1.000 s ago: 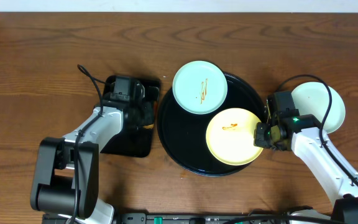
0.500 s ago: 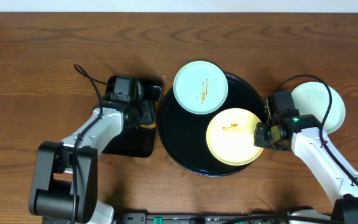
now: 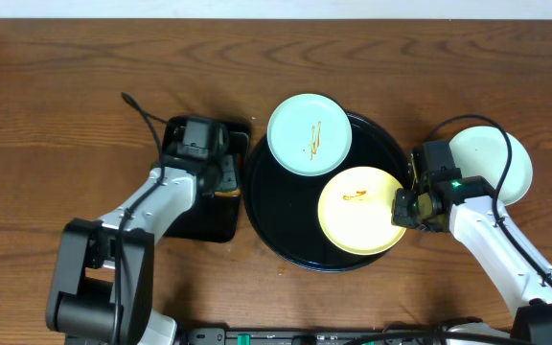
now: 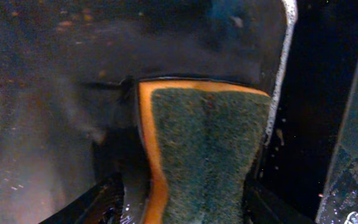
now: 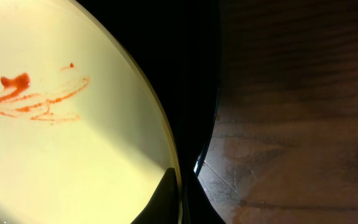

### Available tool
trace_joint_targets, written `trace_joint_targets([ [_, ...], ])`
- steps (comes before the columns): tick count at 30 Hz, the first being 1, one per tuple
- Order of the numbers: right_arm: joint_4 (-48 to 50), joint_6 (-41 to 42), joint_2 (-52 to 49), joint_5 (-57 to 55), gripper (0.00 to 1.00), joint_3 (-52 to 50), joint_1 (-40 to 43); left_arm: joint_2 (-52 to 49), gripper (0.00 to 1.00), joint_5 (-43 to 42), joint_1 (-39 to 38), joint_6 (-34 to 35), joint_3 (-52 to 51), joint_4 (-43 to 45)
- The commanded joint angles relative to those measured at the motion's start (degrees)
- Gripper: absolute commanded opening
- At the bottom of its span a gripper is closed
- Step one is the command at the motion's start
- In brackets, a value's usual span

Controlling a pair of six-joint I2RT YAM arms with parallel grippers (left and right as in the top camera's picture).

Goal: Clean dirty plates on tray and stack at the side
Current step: 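Grasp the sponge in the basin with the left gripper and lift it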

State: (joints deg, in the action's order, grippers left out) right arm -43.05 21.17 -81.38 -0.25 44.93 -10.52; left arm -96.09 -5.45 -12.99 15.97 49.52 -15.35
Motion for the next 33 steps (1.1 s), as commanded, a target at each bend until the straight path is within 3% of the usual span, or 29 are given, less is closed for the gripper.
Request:
trace_joint_targets([
  [1, -0.1, -1.1, 0.4, -1.2, 0.01, 0.0, 0.6, 1.0, 0.55, 7.8, -2.2, -0.9, -0.4, -0.1],
  [5, -0.1, -1.1, 0.4, -1.2, 0.01, 0.0, 0.6, 1.0, 0.51, 9.2, -4.1, -0.9, -0.4, 0.1],
  [9, -0.1, -1.1, 0.4, -1.2, 0.01, 0.0, 0.6, 1.0, 0.42, 11.0, -5.0, -0.8, -0.4, 0.3],
  [13, -0.1, -1.1, 0.4, -1.2, 0.01, 0.0, 0.6, 1.0, 0.29, 12.6, -5.0, -0.9, -0.4, 0.3],
  [17, -0.1, -1.1, 0.4, -1.2, 0.01, 0.0, 0.6, 1.0, 0.09, 12.1, -5.0, -0.8, -0.4, 0.0],
  [27, -0.1, -1.1, 0.4, -1.2, 0.01, 0.0, 0.6, 1.0, 0.07, 12.2, -5.0, -0.7, -0.2, -1.3],
  [33, 0.0, -1.1, 0.4, -1.2, 0.01, 0.0, 0.6, 6.6, 0.07, 12.1, -4.9, -0.7, 0.4, -2.5],
])
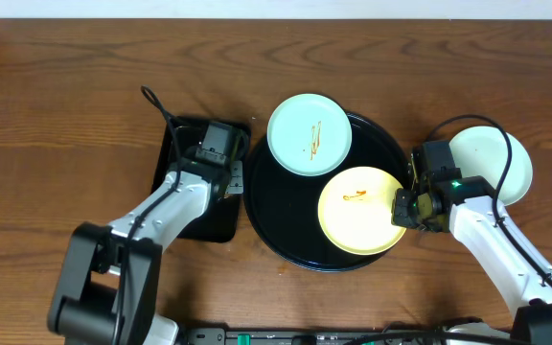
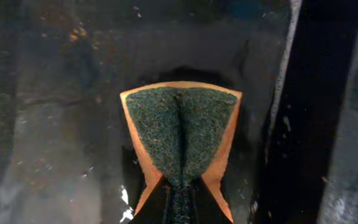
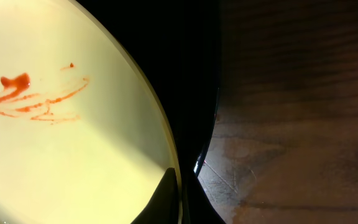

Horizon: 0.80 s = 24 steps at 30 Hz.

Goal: Clean dirty plates on tray and stack at the side
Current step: 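Grasp the sponge in the basin with the left gripper and lift it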

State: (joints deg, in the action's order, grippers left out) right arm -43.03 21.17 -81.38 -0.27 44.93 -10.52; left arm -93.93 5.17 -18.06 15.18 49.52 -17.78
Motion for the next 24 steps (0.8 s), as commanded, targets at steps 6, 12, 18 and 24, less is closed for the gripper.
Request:
trace_joint_targets([
  [6, -0.1, -1.1, 0.4, -1.2, 0.01, 0.0, 0.6, 12.0, 0.07, 2.0, 1.0, 0.5, 0.4, 0.5],
  [12, -0.1, -1.1, 0.4, -1.2, 0.01, 0.0, 0.6, 17.3, 0.08, 2.0, 3.0, 0.5, 0.4, 0.9],
  [18, -0.1, -1.1, 0.4, -1.2, 0.01, 0.0, 0.6, 20.9, 0.08, 2.0, 3.3, 0.1, 0.4, 2.6],
  [24, -0.1, -1.1, 0.4, -1.2, 0.01, 0.0, 0.6, 23.7, 0.07, 3.6, 3.3, -0.1, 0.4, 2.8],
])
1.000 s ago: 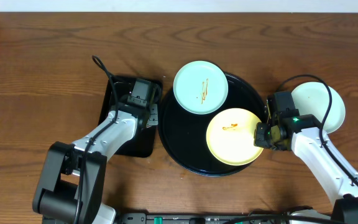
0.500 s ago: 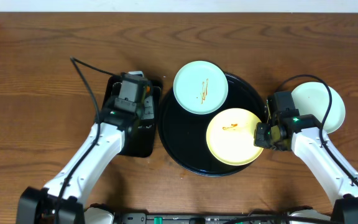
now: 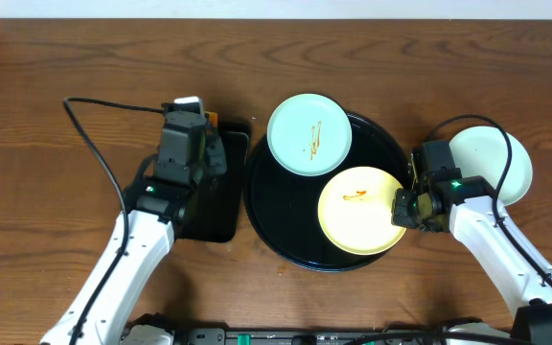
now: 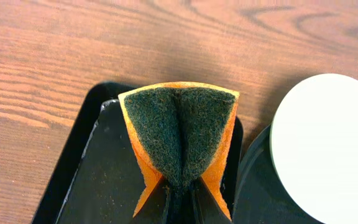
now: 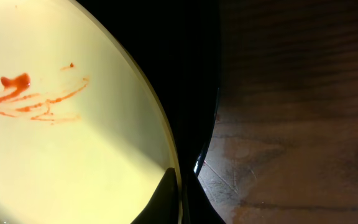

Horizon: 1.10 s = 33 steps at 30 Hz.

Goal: Clean dirty plates on tray and stack at the side
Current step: 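Grasp the sponge in the basin with the left gripper and lift it, then carry the sponge with the left gripper onto the yellow plate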

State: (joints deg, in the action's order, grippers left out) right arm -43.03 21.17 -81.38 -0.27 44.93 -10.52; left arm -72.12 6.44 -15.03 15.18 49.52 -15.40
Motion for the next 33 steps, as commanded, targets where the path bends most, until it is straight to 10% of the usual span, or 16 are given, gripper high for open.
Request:
trace_joint_targets([
  [1, -0.1, -1.1, 0.4, -1.2, 0.01, 0.0, 0.6, 2.3, 0.07, 3.4, 0.2, -0.1, 0.4, 0.4],
  [33, -0.1, -1.1, 0.4, -1.2, 0.01, 0.0, 0.6, 4.0, 0.07, 3.3, 0.2, 0.3, 0.4, 1.2],
])
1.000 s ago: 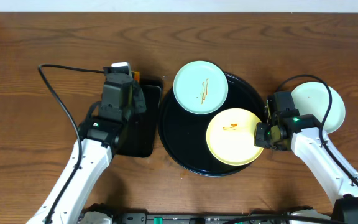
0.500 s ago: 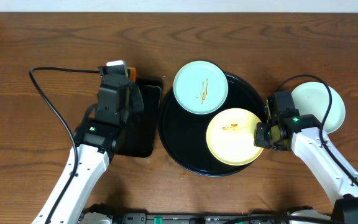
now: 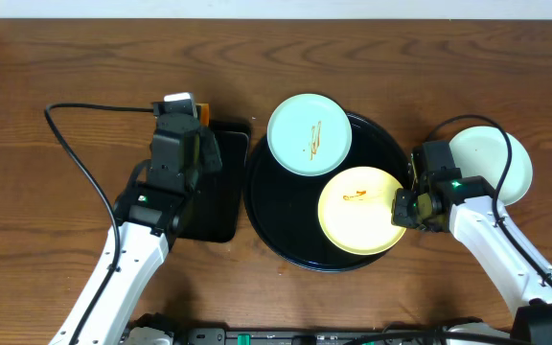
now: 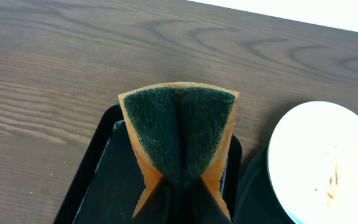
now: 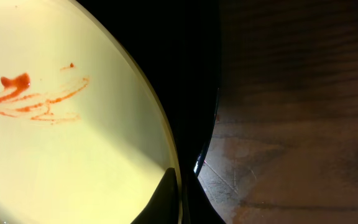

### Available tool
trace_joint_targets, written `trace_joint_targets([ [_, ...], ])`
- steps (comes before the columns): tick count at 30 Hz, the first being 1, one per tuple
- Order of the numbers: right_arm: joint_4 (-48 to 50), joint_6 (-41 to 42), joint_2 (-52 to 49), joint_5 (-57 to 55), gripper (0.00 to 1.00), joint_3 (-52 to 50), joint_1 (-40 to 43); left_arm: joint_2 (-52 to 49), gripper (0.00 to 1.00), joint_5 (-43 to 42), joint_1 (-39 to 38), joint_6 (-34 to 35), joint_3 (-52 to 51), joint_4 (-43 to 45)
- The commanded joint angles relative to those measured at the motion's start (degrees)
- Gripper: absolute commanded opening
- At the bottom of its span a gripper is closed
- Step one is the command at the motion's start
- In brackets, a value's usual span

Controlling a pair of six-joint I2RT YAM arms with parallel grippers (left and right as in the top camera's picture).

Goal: Clean dirty plates on tray and stack at the side
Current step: 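Carry the sponge with the left gripper onto the yellow plate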

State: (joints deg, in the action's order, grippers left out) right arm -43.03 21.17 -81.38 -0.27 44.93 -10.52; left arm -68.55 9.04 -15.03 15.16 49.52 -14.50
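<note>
A round black tray (image 3: 281, 225) holds a pale green plate (image 3: 309, 134) with orange streaks and a yellow plate (image 3: 353, 216) smeared with red sauce (image 5: 33, 99). My right gripper (image 5: 180, 186) is shut on the yellow plate's right rim (image 5: 160, 124). My left gripper (image 4: 179, 190) is shut on an orange sponge with a dark green scouring face (image 4: 178, 134). The sponge is pinched into a fold and held in the air above the far end of a black rectangular basin (image 3: 214, 206). The green plate (image 4: 325, 162) lies to the sponge's right.
A clean pale plate (image 3: 494, 163) lies on the wood to the right of the tray, behind my right arm. A black cable (image 3: 75, 134) runs from the left arm across the table. The table's far edge meets a white wall (image 3: 276, 8).
My left gripper holds the folded sponge a little higher and farther back. Its view now takes in more bare table and the green plate's streaks. The right gripper and the plates have not moved.
My left gripper first stood open around the sponge lying flat in the wet black basin. It was then shut on the sponge, folding it, and later held it raised over the basin's far edge, now higher still. My right gripper stayed on the yellow plate's rim throughout.
</note>
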Motion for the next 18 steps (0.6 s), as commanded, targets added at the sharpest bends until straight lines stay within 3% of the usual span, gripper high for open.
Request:
trace_joint_targets([
  [1, -0.1, -1.1, 0.4, -1.2, 0.01, 0.0, 0.6, 0.0, 0.07, 0.4, 0.2, 1.2, 0.4, 0.0],
  [7, -0.1, -1.1, 0.4, -1.2, 0.01, 0.0, 0.6, -7.5, 0.07, -0.3, 0.2, 8.2, 0.3, -4.8],
  [14, -0.1, -1.1, 0.4, -1.2, 0.01, 0.0, 0.6, -17.3, 0.07, -12.7, 0.2, 8.5, 0.4, -6.7],
  [18, -0.1, -1.1, 0.4, -1.2, 0.01, 0.0, 0.6, -17.6, 0.07, -13.1, 0.2, 7.9, 1.4, -9.3],
])
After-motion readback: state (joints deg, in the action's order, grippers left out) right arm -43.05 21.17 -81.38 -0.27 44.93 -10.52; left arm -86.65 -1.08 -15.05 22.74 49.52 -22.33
